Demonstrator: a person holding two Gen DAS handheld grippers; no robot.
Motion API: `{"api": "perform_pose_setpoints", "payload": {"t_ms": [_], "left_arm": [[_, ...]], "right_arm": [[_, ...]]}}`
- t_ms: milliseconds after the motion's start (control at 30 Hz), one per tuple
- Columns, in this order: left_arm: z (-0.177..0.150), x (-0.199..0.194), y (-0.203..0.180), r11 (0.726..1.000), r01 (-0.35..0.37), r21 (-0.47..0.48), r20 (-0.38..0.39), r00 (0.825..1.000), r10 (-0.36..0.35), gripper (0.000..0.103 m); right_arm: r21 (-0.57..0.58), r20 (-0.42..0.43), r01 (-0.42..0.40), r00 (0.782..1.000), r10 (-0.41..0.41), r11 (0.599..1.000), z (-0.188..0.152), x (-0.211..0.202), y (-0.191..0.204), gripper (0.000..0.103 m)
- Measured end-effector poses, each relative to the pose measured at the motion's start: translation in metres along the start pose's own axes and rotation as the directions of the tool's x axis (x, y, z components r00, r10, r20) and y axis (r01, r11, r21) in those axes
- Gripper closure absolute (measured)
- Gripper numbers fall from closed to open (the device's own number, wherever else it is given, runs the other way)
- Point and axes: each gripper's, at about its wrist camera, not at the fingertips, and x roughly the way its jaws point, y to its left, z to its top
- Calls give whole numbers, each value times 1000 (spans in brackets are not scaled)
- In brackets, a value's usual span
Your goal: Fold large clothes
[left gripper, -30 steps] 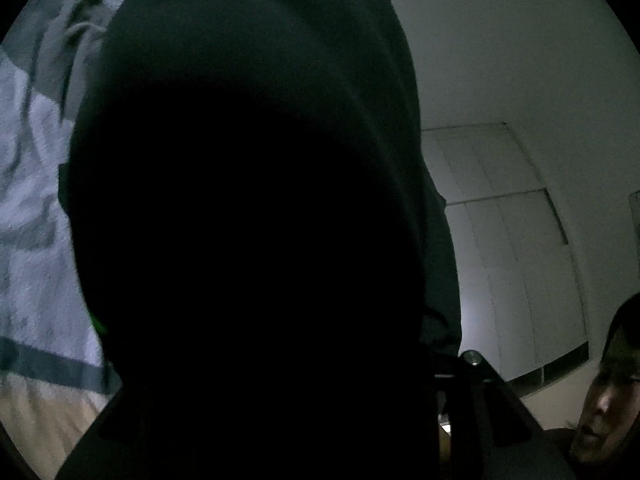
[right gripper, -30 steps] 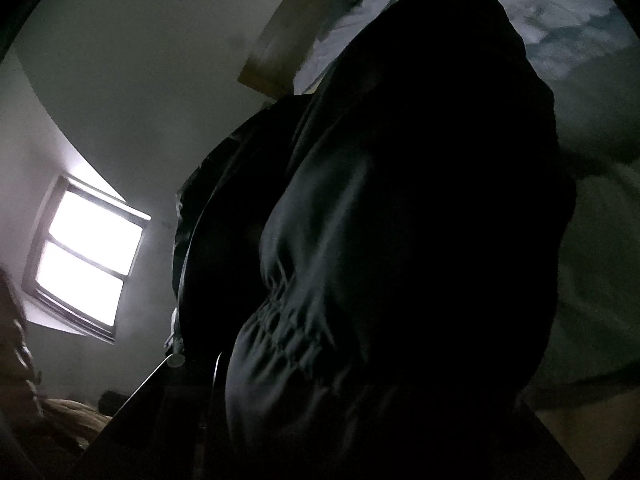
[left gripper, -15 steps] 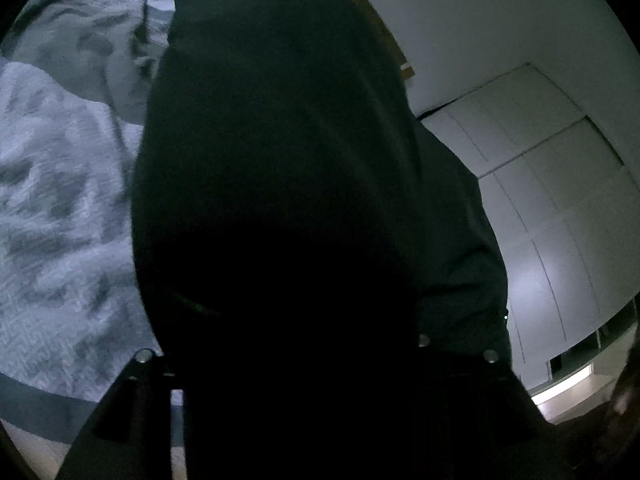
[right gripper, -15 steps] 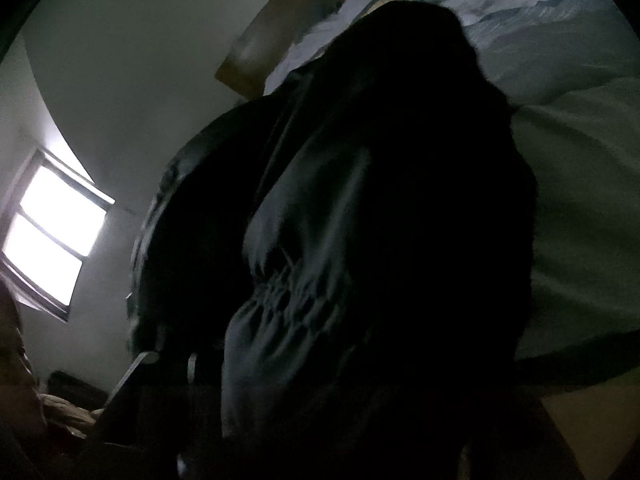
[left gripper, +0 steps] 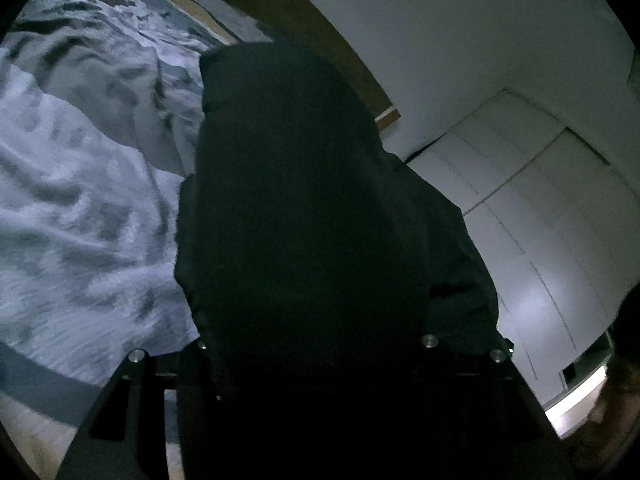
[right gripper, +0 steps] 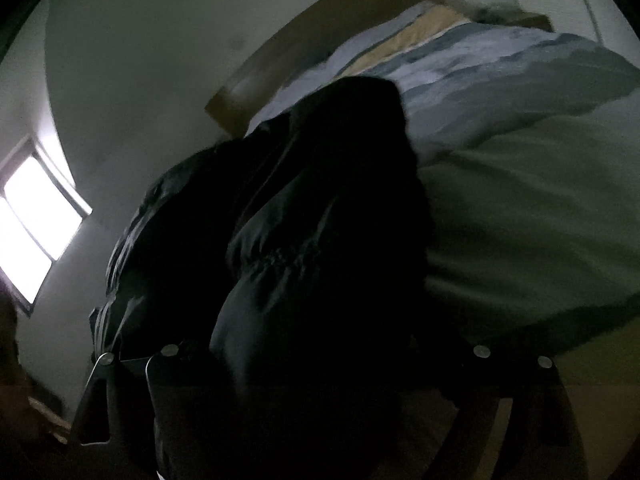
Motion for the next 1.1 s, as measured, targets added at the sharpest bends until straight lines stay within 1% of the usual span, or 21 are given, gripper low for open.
{"api": "perform_pose_setpoints", "payload": {"t_ms": [33,67,133,233,267,300,333,367,467,500,533,567,633,767,833,900,933,967,1000,1067,1100], "left_arm": [[12,-12,-1,1000,-14,0,-1,1000,14,49],[4,-23,-13,999,-37,5,-1,999,37,49],[-2,-40,-24,997,-79,13,-4,997,79,49],[21,-84,-18,991,-132,4,-13,991,132,49],[22,-91,-17,989,-151,0,-16,988,151,49],[34,-91,-12,986,-165,0,-18,986,165,49],[37,-98,-14,981,-194,3,-12,981,194,49],[33,-122,-28,969,-246,0,11,969,246,49],[39,-157,-33,966,-251,-57,42,966,254,49],[42,-166,-35,957,-283,-63,50,957,286,49],[43,-174,-38,953,-296,-71,54,952,300,49],[26,-195,-57,953,-293,-79,55,953,298,49],[14,-216,-77,949,-302,-89,57,950,308,49],[-19,-247,-127,927,-373,-42,44,926,375,49],[-41,-257,-157,913,-408,5,50,912,407,49],[-55,-261,-176,901,-430,50,65,902,427,49],[-62,-263,-187,891,-447,77,69,894,442,48],[-72,-265,-201,880,-464,104,77,886,458,41],[-83,-267,-217,864,-485,136,99,874,475,30],[-102,-276,-242,837,-514,188,149,857,492,29],[-114,-277,-257,815,-538,214,172,842,511,29]], "right_arm": [[2,5,11,1000,-11,1000,-2,-2,8,17],[2,9,23,1000,-23,1000,-3,-7,11,17],[20,20,34,999,-34,999,-7,-39,-9,17],[57,47,26,998,-28,998,-9,-64,3,17],[58,51,39,998,-42,998,-9,-72,9,17],[56,54,50,997,-53,997,-12,-79,12,17],[57,58,54,997,-58,997,-15,-89,14,17],[61,54,55,997,-58,997,-17,-96,19,17],[40,42,74,996,-76,996,-29,-115,40,17],[36,38,71,997,-72,997,-33,-119,46,17],[32,34,74,997,-75,997,-36,-122,51,17],[22,32,87,996,-88,996,-42,-128,56,17],[4,26,111,994,-111,994,-54,-136,70,17],[-28,4,158,987,-158,987,-80,-144,94,17],[-39,-3,177,984,-178,983,-93,-151,105,16],[-58,-3,195,981,-196,979,-105,-158,115,16],[-69,-2,201,980,-201,977,-112,-162,122,15],[-80,0,207,978,-207,975,-118,-166,129,15],[-88,5,215,976,-216,973,-124,-170,135,15],[-117,23,250,968,-249,961,-135,-180,149,14],[-130,34,267,964,-265,955,-141,-183,156,13]]}}
